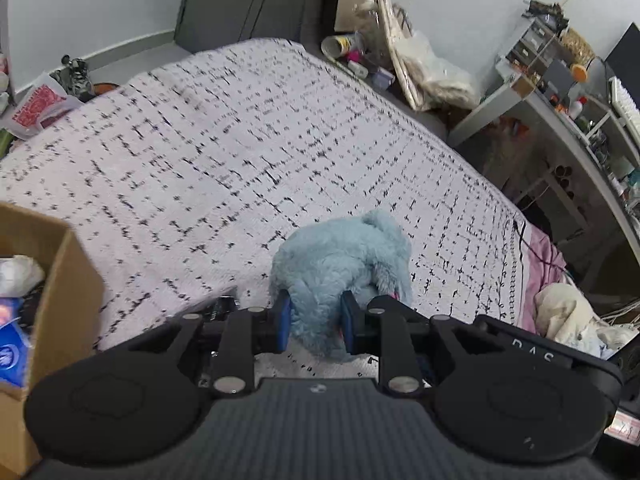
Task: Organize soft objects
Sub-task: 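Carry the grey plush mouse with both tools over the cardboard box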
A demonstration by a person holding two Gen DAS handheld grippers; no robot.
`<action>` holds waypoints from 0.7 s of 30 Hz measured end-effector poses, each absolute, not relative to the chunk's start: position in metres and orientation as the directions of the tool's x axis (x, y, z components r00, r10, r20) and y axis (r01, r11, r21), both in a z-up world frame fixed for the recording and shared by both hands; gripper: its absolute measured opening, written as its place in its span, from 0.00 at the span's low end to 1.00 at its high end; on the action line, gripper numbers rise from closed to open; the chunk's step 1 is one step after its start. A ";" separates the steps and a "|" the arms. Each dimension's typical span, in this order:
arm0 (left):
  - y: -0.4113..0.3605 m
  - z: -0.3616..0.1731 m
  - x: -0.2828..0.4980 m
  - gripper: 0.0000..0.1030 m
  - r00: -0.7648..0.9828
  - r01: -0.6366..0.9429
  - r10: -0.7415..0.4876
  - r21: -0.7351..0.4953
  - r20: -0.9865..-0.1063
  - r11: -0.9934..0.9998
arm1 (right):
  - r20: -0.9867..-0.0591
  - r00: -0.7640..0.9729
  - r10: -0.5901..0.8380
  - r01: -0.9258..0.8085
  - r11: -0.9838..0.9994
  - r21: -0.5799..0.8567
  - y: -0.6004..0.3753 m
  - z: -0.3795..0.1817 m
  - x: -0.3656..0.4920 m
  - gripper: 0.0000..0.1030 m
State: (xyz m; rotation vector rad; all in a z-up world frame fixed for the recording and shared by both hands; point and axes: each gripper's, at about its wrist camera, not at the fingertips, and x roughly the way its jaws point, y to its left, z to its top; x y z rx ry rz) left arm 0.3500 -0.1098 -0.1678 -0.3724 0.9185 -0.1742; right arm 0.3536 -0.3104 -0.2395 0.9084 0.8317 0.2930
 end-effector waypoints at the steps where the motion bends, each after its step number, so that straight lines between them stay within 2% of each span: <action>1: -0.107 -0.164 0.346 0.23 0.605 -0.019 -0.298 -0.387 -0.738 0.922 | -0.507 0.657 0.557 0.099 0.604 0.791 -0.308 -0.236 0.352 0.16; 12: -0.069 -0.121 0.297 0.23 0.667 -0.065 -0.248 -0.386 -0.703 0.920 | -0.455 0.633 0.627 -0.066 0.629 0.774 -0.274 -0.195 0.328 0.16; 21: -0.030 -0.102 0.265 0.23 0.689 -0.124 -0.198 -0.383 -0.697 0.915 | -0.450 0.589 0.672 -0.175 0.649 0.741 -0.232 -0.176 0.314 0.16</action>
